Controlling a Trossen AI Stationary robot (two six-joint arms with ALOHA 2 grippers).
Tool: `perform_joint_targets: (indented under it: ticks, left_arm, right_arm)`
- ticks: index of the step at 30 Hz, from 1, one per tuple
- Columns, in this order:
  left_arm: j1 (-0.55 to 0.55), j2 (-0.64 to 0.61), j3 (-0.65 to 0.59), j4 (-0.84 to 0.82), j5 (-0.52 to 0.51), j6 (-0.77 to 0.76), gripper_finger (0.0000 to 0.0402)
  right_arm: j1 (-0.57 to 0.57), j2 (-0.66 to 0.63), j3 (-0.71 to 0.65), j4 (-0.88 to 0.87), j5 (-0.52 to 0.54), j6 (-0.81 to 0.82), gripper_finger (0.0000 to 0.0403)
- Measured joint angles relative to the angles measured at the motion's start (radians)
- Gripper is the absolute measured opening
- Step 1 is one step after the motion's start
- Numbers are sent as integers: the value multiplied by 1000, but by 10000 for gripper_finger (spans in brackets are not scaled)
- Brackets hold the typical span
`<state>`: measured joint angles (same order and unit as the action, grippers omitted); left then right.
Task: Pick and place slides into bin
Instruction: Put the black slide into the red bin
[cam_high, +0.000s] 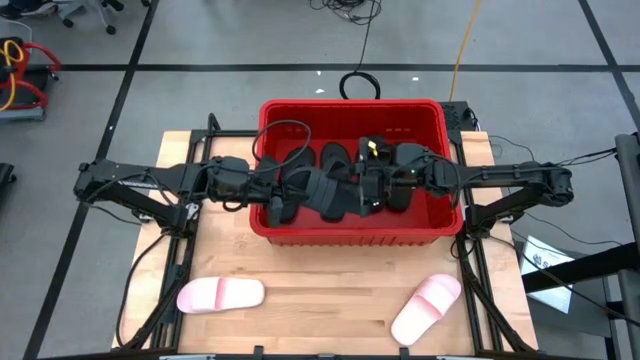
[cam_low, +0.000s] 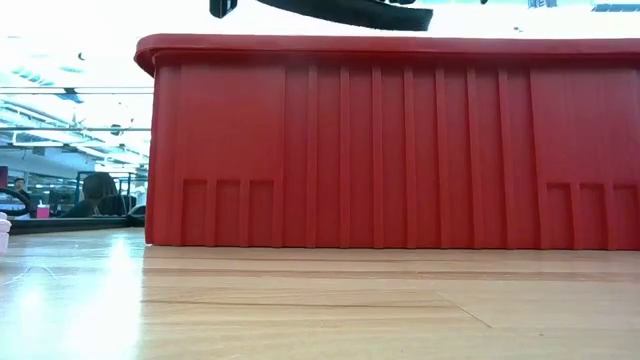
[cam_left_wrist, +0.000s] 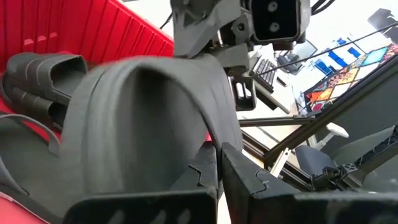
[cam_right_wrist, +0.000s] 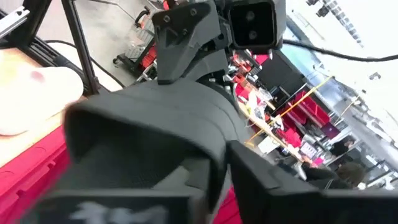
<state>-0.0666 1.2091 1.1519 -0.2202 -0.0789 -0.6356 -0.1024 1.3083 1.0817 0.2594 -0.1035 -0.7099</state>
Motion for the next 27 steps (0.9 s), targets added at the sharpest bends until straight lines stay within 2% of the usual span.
perform_joint_targets:
  ticks: [3, 11, 17, 23, 27]
  left_arm:
    - [0, 0, 0, 1, 0, 2, 2]
    - [0, 0, 0, 4, -3, 12, 20]
    - [0, 0, 0, 39, -7, 87, 59]
    - [2, 0, 0, 20, -26, 143, 108]
    - [1, 0, 0, 21, -29, 172, 117]
  right_arm:
    - [0, 1, 0, -2, 2, 28, 10]
    - [0, 0, 0, -2, 2, 39, 6]
    - [-1, -2, 0, -1, 12, 38, 3]
    - [0, -20, 0, -22, 149, 23, 4]
    - [0, -64, 0, -43, 265, 39, 4]
